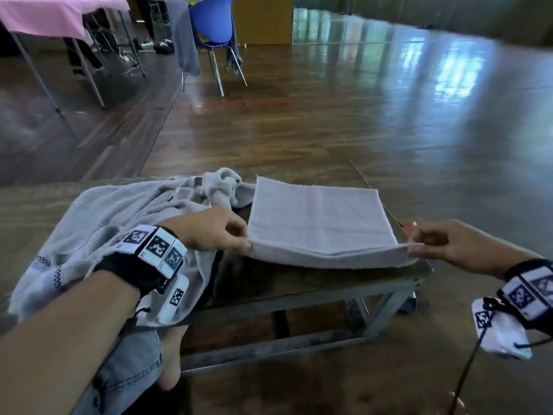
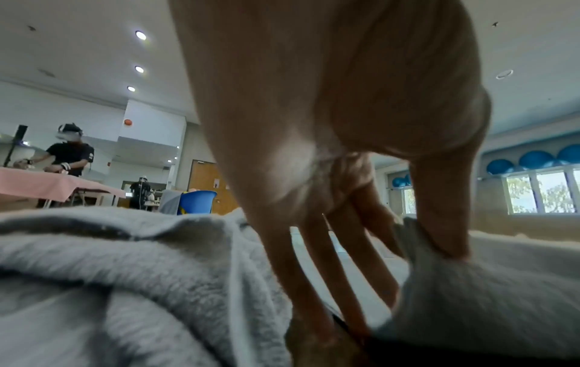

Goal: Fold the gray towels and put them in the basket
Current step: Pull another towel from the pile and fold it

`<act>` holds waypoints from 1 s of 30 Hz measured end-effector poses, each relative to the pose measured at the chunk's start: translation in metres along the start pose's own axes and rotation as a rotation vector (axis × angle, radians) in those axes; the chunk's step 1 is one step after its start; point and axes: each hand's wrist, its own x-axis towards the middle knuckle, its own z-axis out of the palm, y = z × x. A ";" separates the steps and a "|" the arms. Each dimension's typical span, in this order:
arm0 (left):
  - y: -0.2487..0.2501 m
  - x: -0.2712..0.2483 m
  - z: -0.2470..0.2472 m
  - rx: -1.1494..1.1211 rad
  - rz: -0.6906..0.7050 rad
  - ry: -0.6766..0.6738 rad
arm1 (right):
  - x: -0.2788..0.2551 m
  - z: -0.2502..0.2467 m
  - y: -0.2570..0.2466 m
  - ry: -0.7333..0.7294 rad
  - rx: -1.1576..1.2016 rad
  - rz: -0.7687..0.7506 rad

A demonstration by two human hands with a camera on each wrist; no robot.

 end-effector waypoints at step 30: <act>-0.015 0.068 0.015 0.181 -0.207 0.354 | 0.086 0.039 0.011 0.366 -0.264 0.266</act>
